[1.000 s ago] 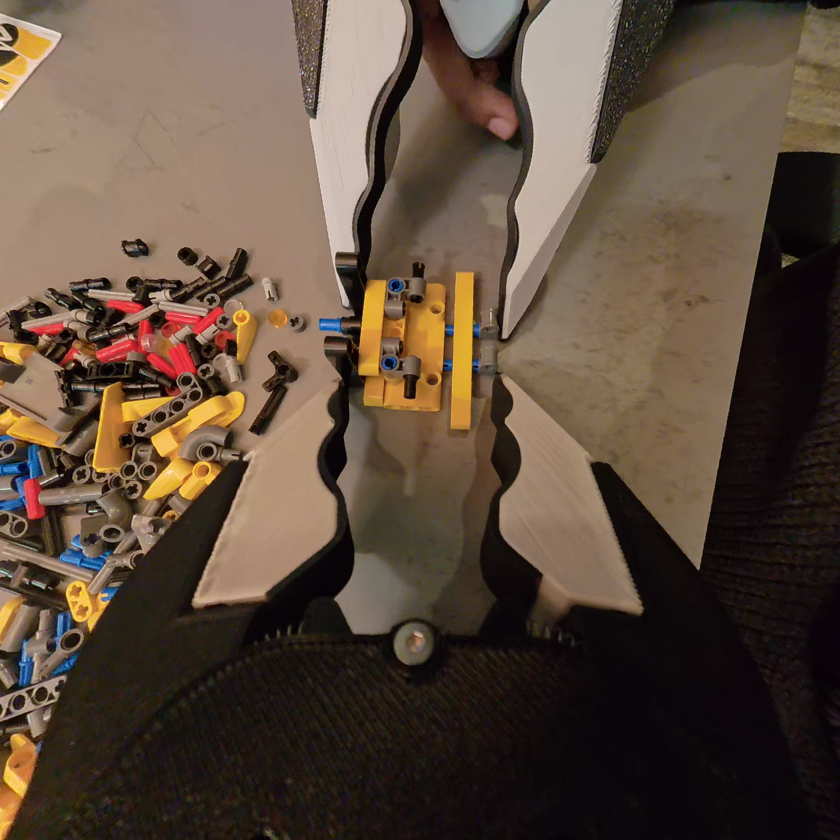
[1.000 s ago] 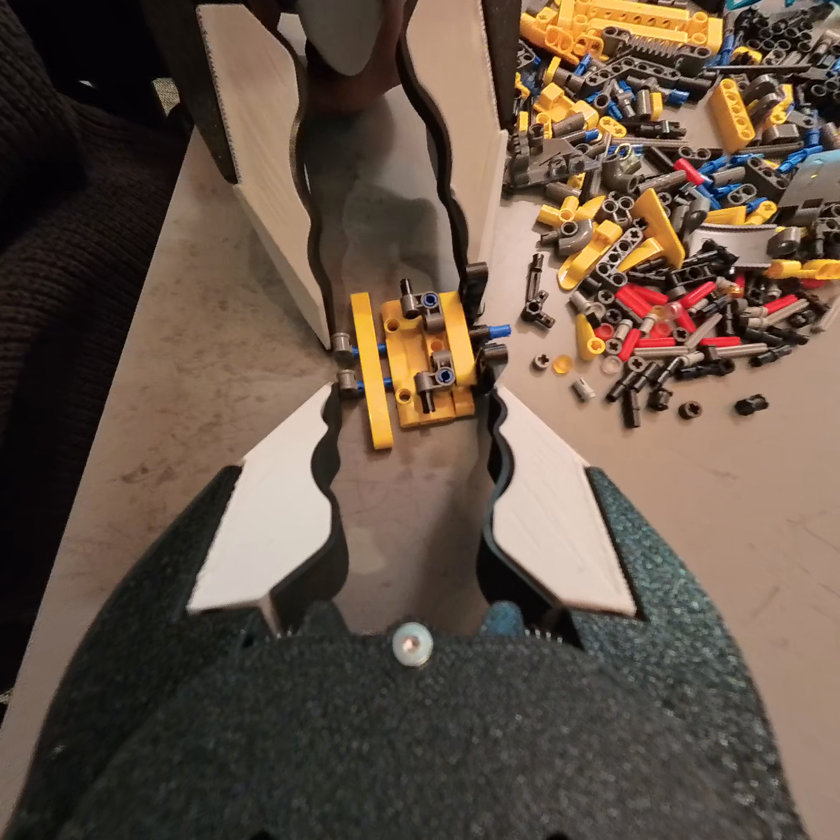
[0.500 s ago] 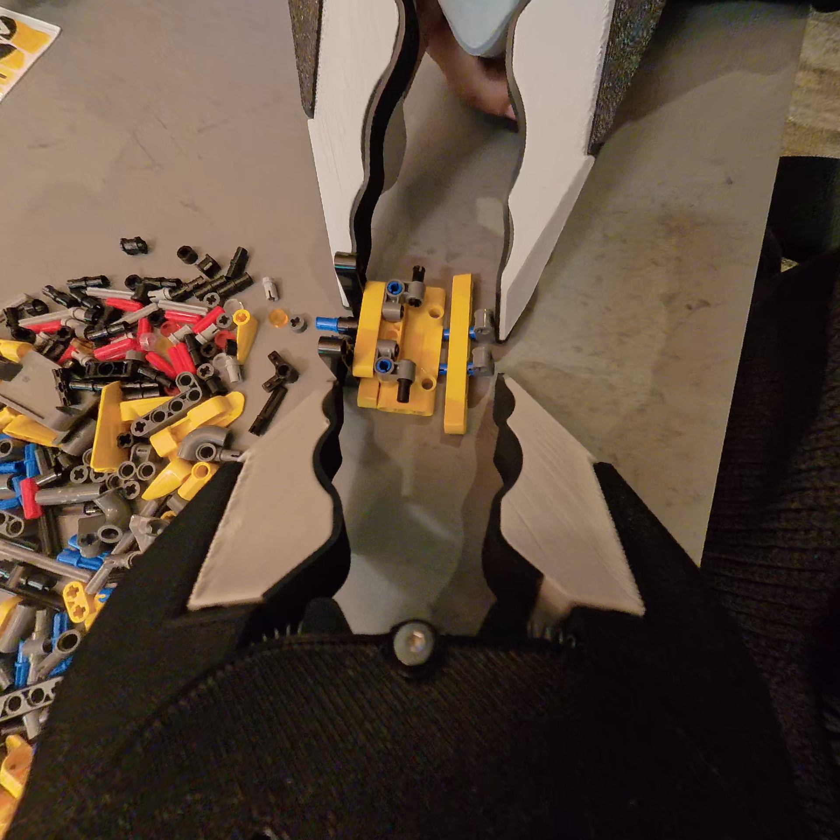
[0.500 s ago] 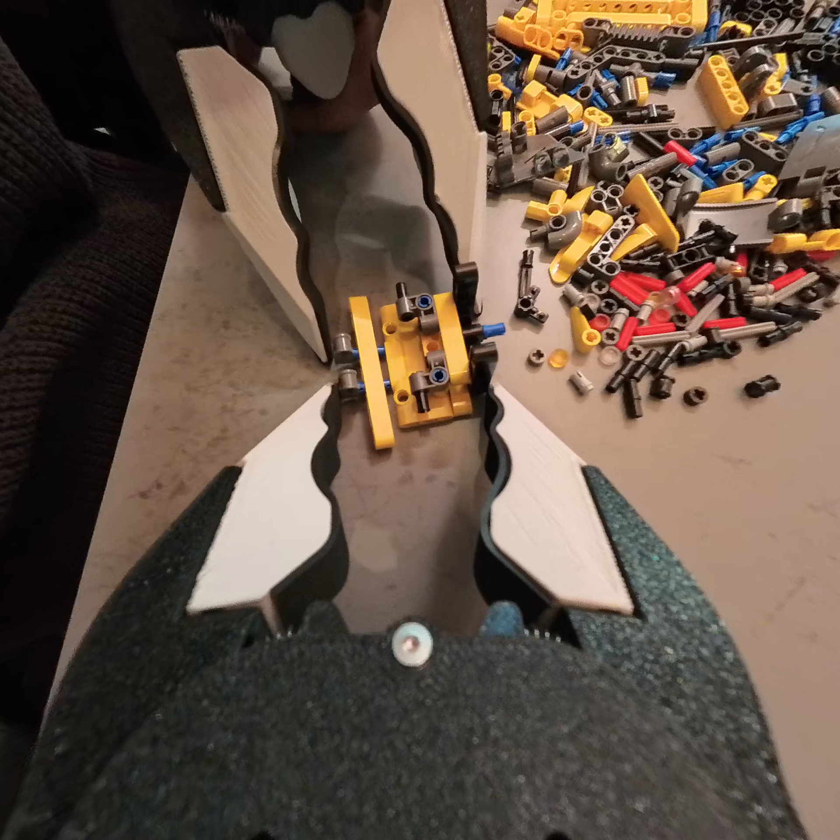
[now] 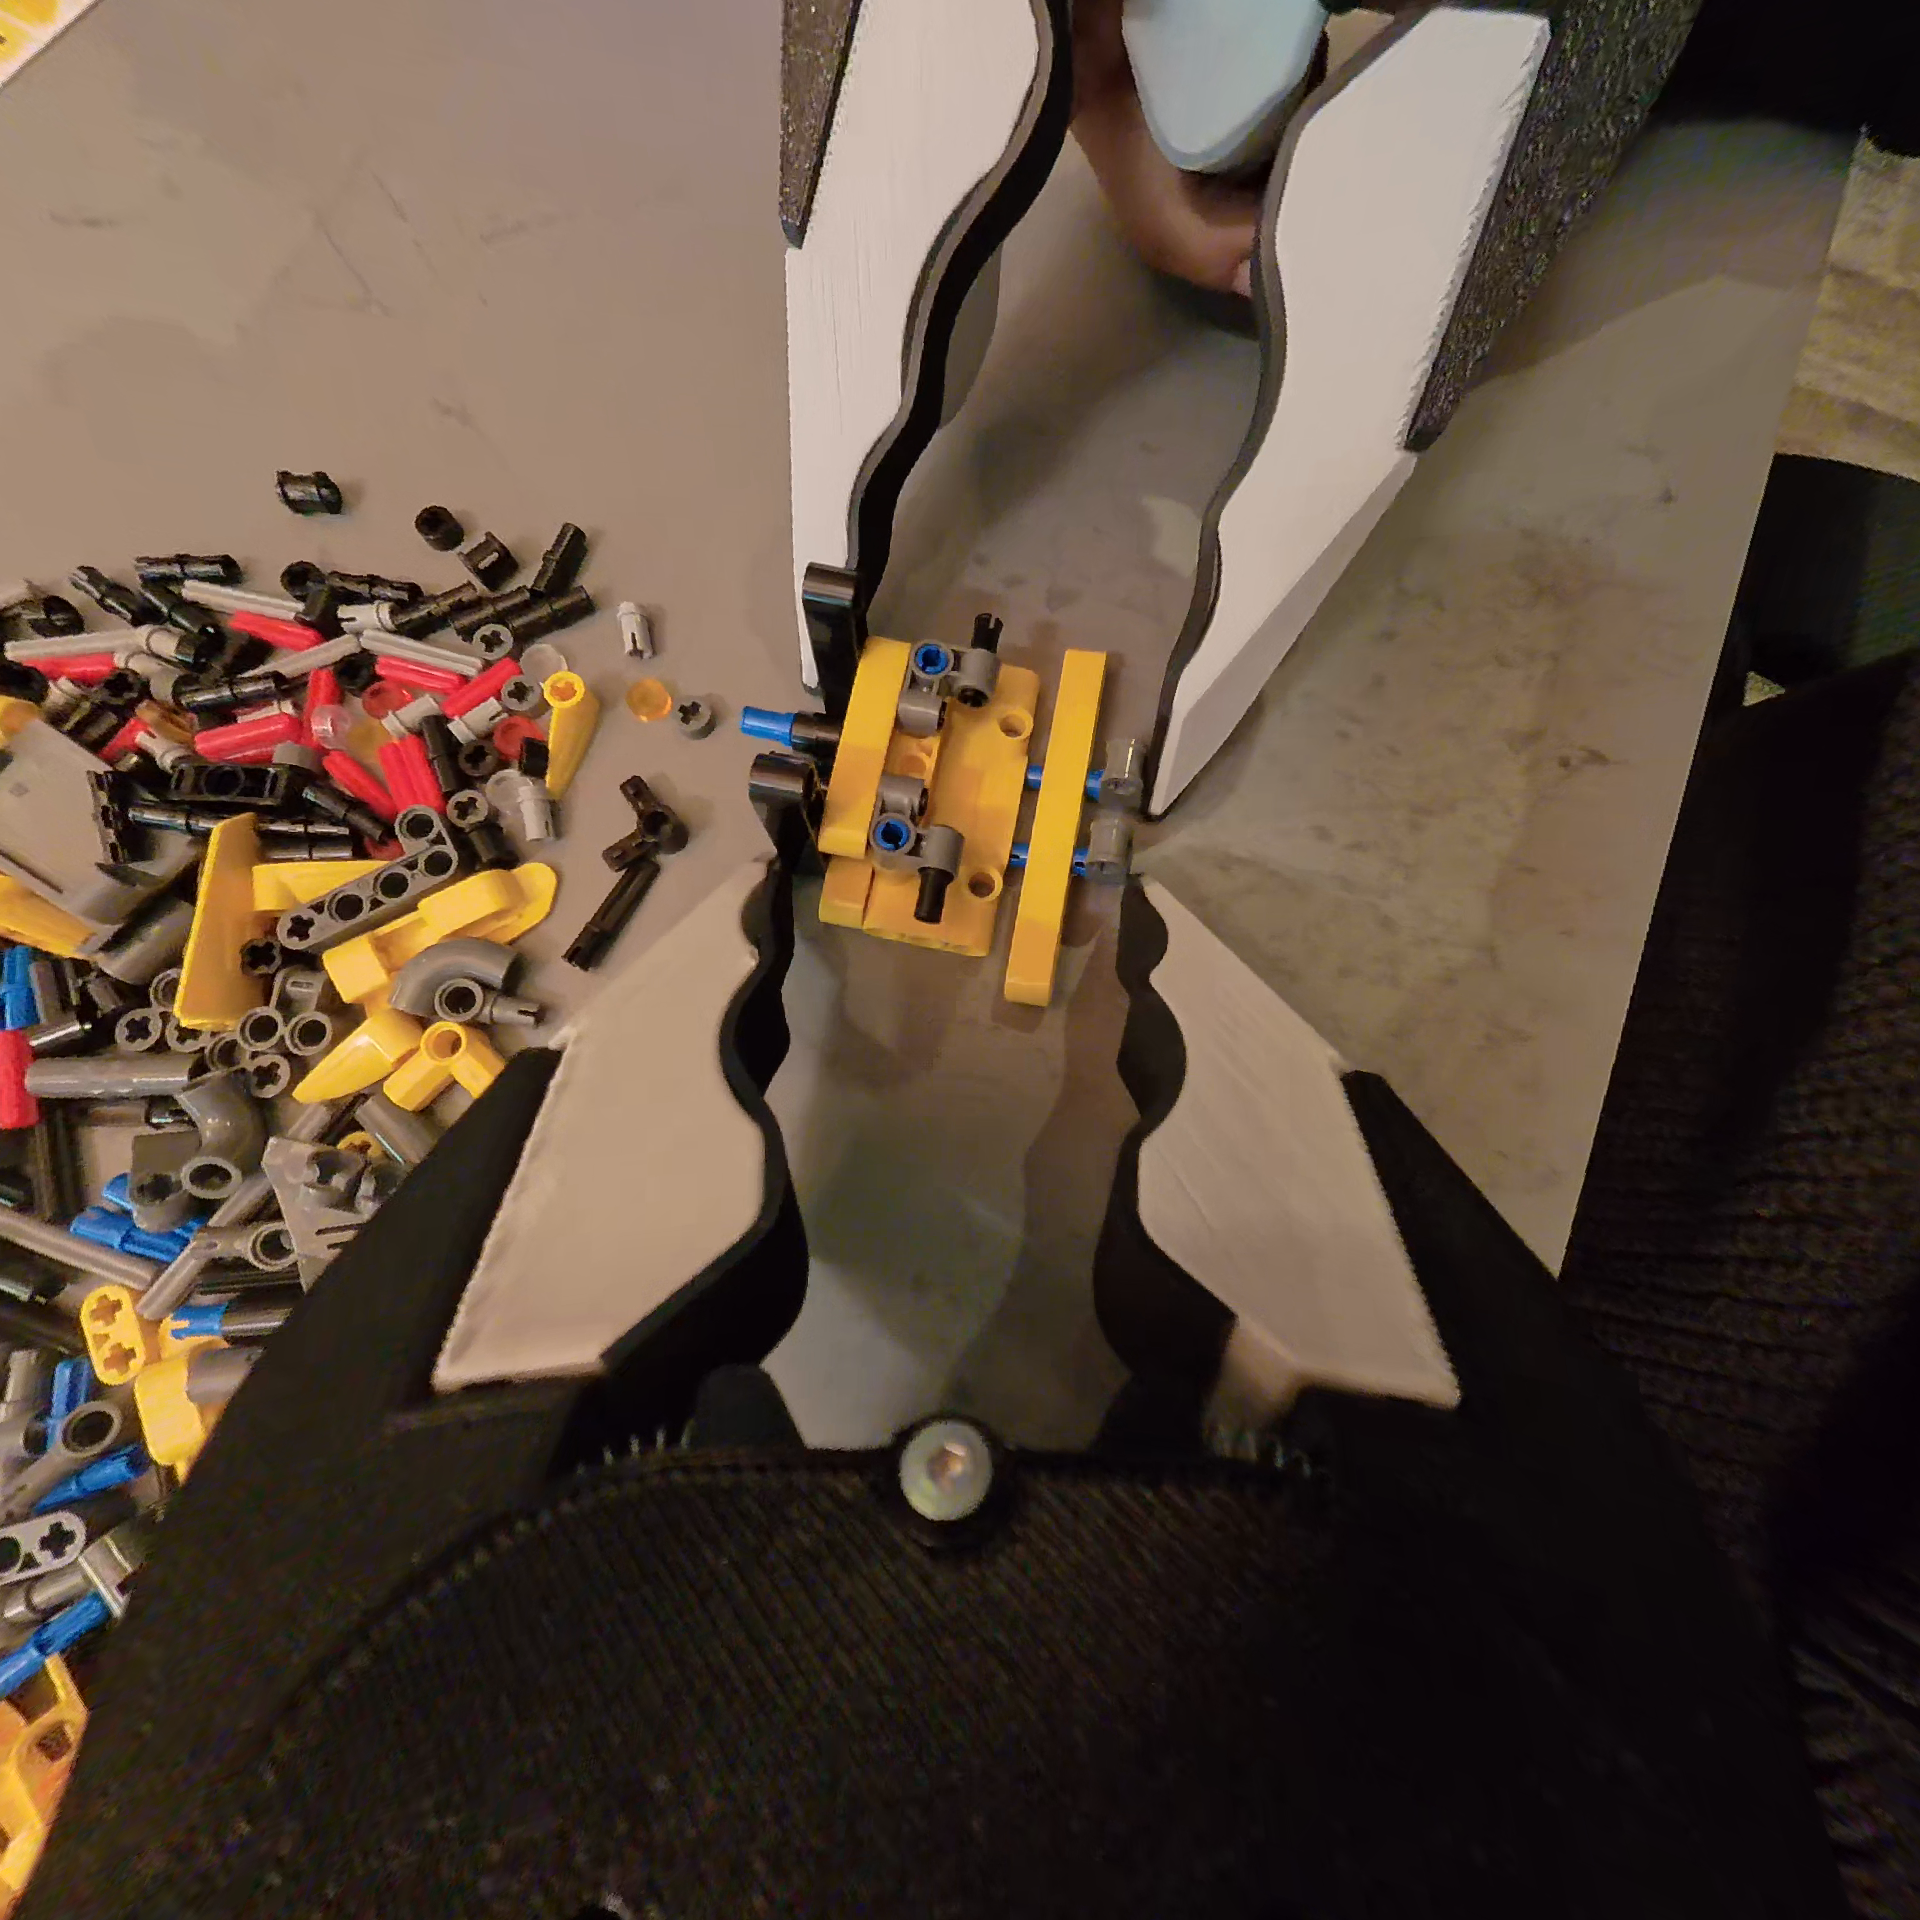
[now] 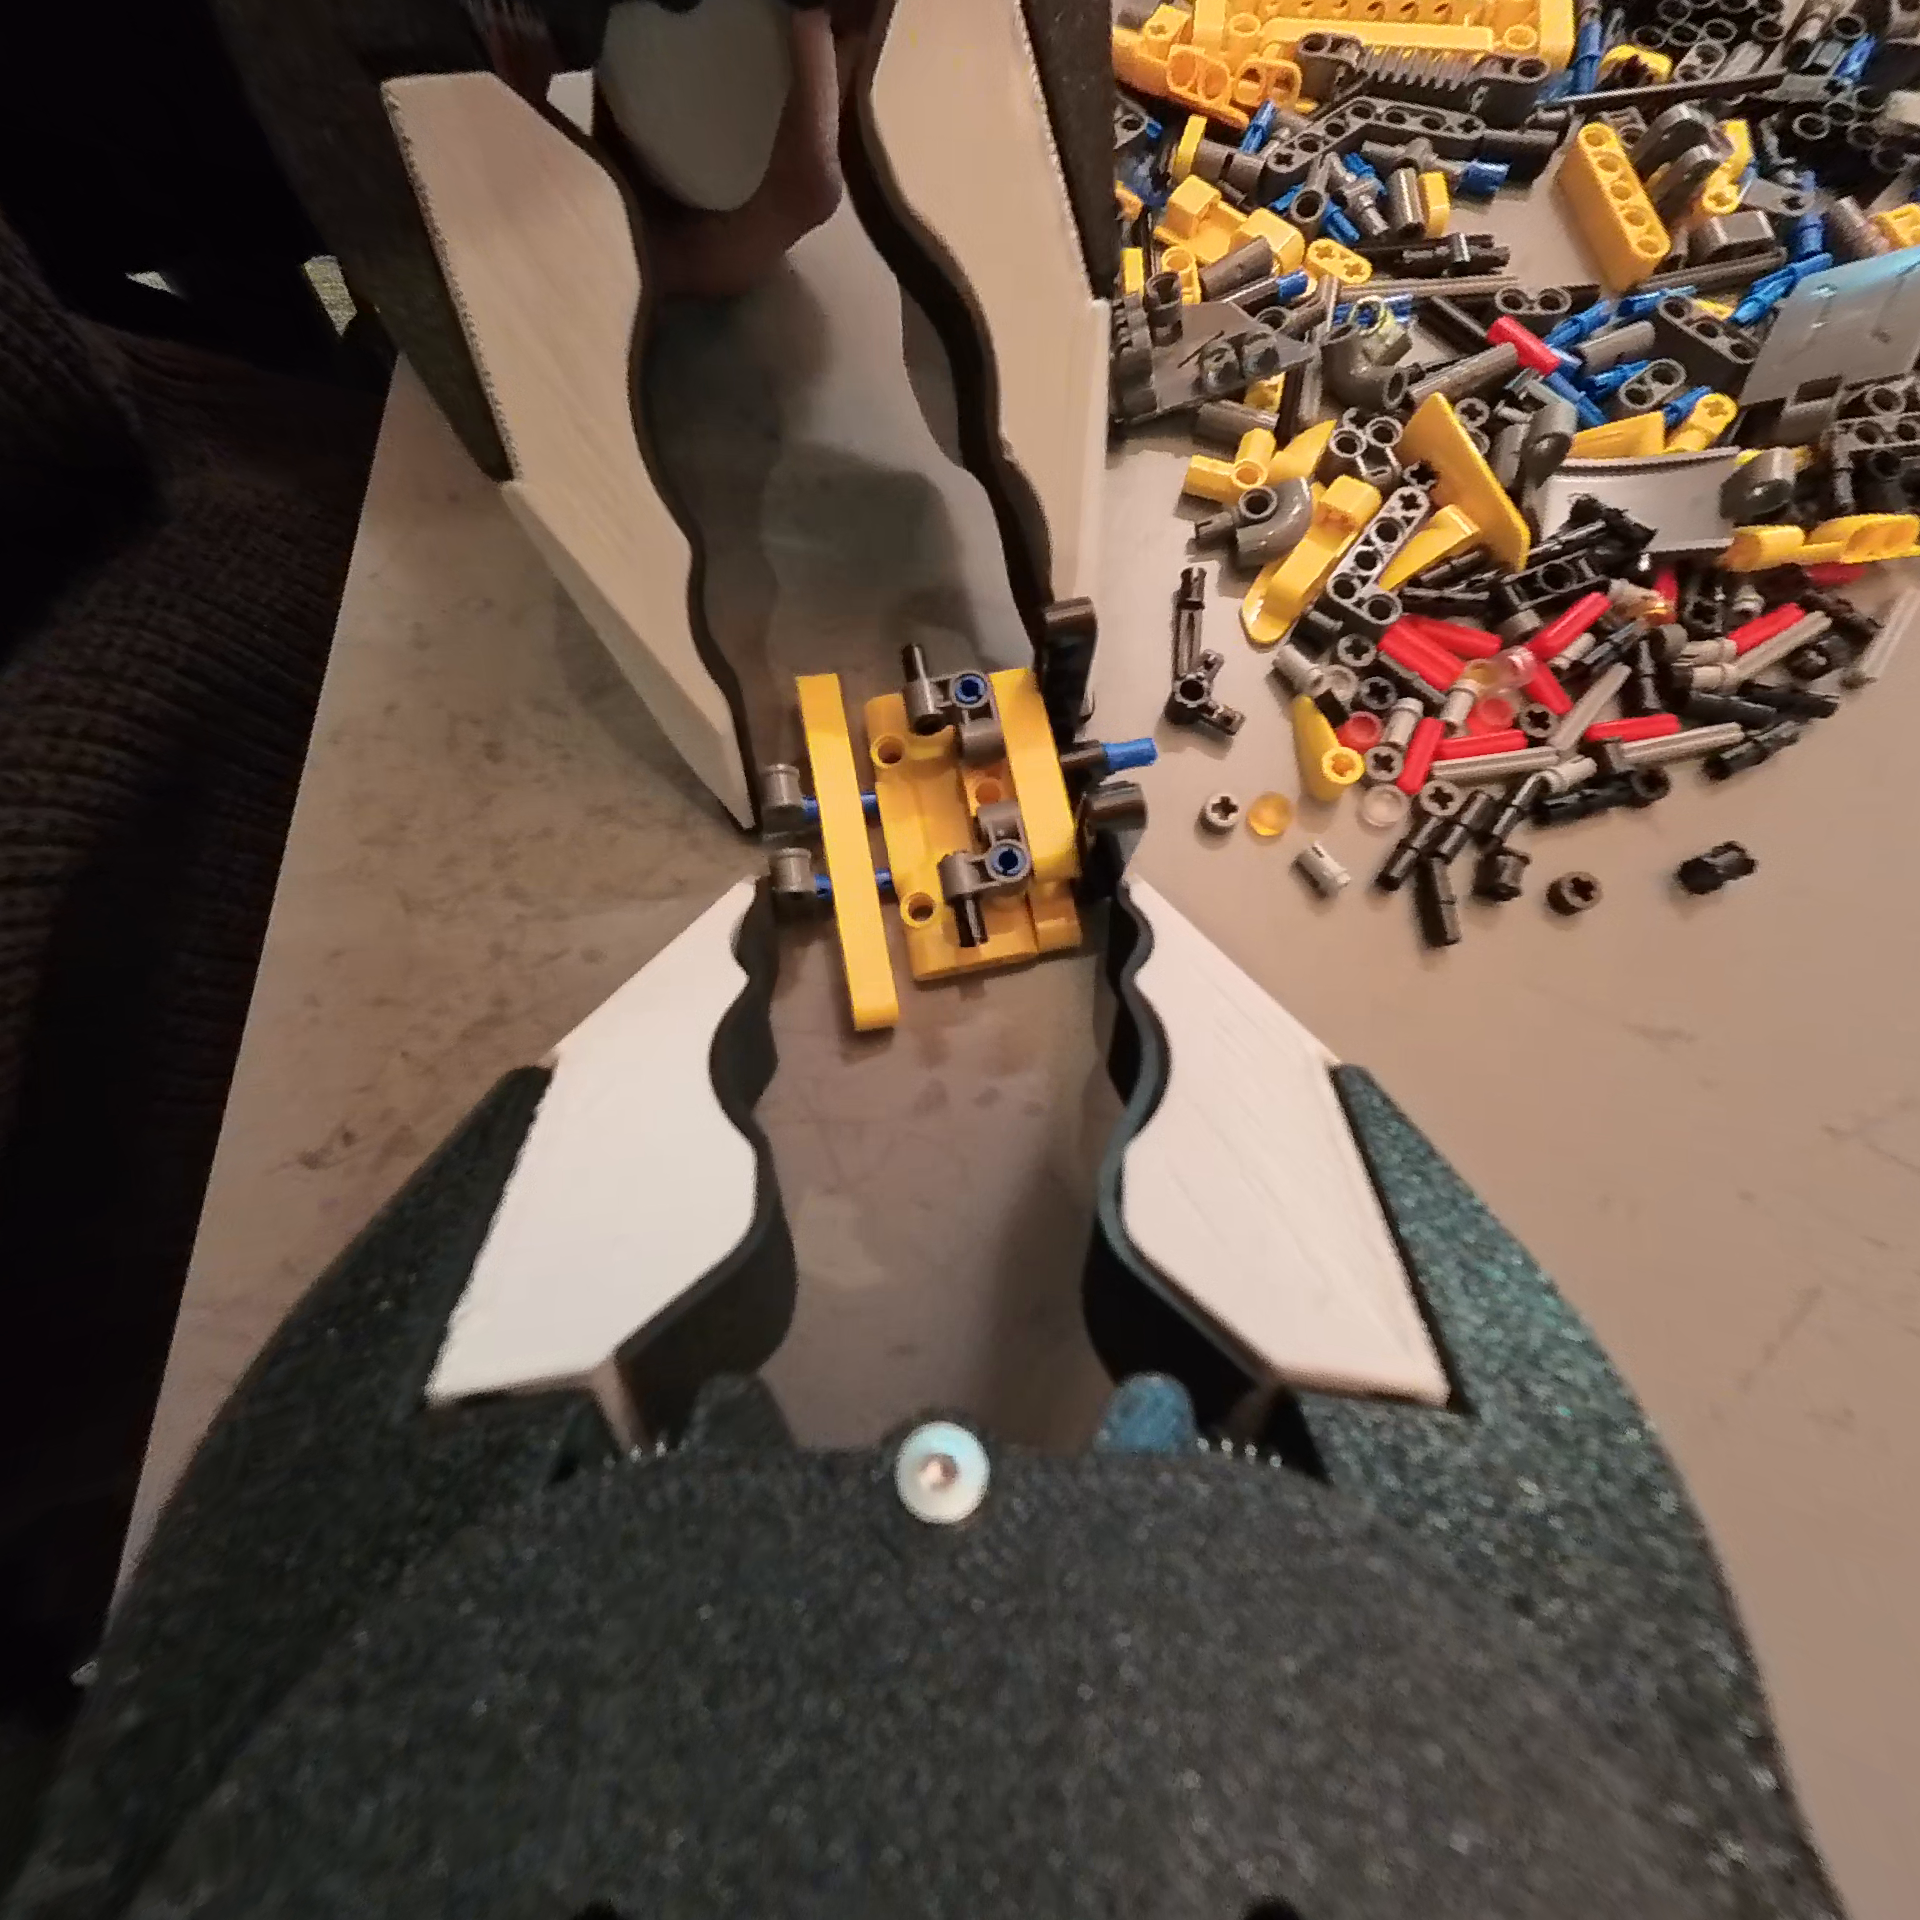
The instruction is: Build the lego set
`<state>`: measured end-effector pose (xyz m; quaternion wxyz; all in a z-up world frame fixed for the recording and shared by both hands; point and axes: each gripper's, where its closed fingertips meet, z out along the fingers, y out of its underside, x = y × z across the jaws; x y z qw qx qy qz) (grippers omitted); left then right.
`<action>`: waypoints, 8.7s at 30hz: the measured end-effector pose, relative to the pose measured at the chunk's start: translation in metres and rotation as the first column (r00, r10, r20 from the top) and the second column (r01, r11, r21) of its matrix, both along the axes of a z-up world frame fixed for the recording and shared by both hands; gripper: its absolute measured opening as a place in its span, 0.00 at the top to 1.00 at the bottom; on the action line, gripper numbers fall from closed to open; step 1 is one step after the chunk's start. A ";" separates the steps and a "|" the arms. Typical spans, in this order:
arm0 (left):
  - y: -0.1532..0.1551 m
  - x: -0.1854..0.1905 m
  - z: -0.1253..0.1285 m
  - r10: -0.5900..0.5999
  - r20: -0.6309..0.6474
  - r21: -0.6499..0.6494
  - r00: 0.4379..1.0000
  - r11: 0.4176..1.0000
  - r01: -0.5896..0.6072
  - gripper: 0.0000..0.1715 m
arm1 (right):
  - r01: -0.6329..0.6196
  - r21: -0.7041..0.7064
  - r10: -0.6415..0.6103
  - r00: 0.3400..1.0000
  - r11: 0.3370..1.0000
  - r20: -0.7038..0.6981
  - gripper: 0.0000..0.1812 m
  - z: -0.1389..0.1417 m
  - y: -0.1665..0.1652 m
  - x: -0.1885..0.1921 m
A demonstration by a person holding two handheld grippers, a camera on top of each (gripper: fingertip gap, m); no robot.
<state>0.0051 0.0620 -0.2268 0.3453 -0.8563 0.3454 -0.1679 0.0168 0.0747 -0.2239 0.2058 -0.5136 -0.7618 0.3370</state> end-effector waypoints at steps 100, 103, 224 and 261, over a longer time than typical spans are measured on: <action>-0.036 0.024 0.006 -0.091 -0.001 0.073 0.996 0.993 0.091 0.90 | -0.103 -0.056 0.100 0.994 0.993 -0.055 0.79 0.012 -0.043 0.026; -0.036 0.025 0.006 -0.091 -0.002 0.073 0.996 0.993 0.090 0.90 | -0.102 -0.038 0.099 0.993 0.994 -0.068 0.84 0.012 -0.044 0.023; -0.026 -0.022 0.037 -0.099 0.106 0.120 0.989 0.989 0.086 0.51 | 0.187 0.036 -0.186 0.982 0.982 -0.036 0.91 0.003 -0.030 0.000; -0.003 -0.007 0.007 -0.225 -0.008 0.052 0.974 0.973 0.225 0.52 | 0.250 0.070 -0.249 0.968 0.966 -0.017 0.95 0.000 -0.017 0.015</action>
